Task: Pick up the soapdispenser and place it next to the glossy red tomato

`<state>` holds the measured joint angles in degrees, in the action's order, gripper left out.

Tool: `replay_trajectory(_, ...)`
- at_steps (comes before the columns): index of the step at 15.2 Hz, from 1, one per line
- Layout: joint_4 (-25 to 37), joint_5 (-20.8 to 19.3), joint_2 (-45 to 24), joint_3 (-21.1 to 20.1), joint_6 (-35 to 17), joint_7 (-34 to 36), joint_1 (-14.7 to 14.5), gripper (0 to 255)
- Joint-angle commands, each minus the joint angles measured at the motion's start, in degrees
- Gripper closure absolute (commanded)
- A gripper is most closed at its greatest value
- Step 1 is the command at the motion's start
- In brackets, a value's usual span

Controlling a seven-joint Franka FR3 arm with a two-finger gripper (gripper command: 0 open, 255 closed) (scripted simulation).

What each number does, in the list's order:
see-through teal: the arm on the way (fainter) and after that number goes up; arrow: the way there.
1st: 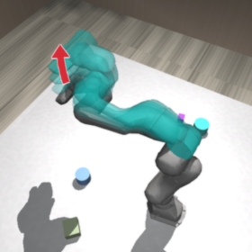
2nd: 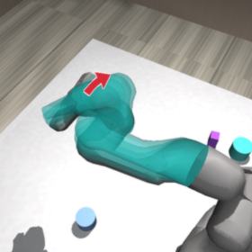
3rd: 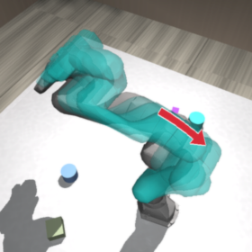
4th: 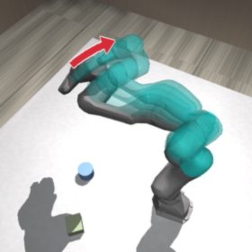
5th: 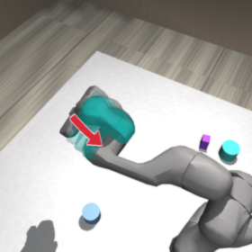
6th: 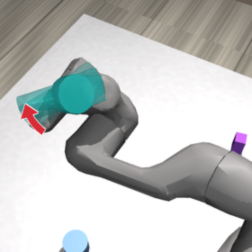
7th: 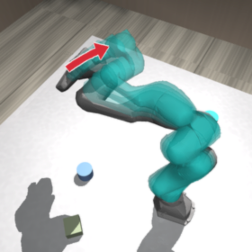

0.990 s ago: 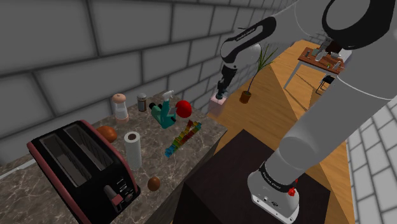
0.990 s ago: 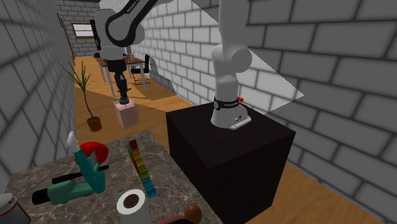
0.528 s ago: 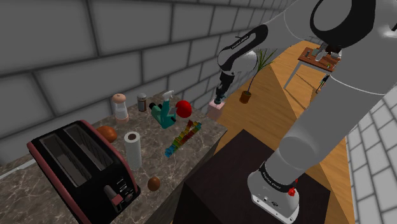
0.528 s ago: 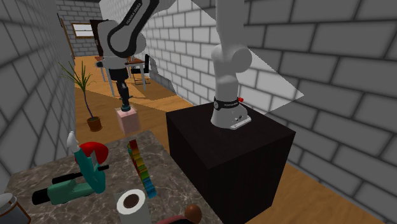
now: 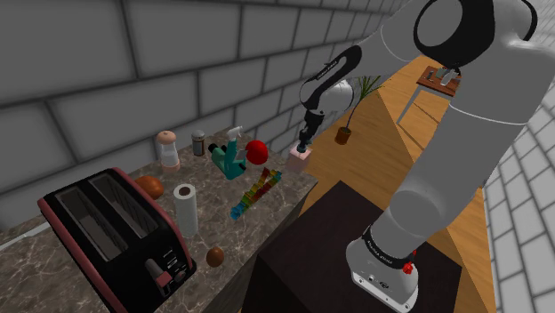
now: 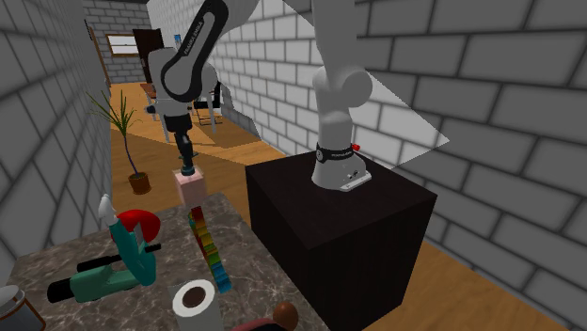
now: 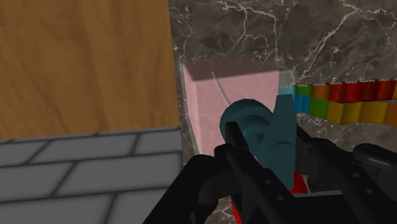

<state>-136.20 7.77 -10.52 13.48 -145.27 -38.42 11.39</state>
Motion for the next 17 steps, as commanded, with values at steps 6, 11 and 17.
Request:
replay_trajectory(6,-0.3,1.8,-3.1,-0.7,-3.3,-1.3,0.3,255)
replay_trajectory(11,-0.3,1.8,-3.1,-0.7,-3.3,-1.3,0.3,255)
replay_trajectory(17,-0.3,1.8,-3.1,-0.7,-3.3,-1.3,0.3,0)
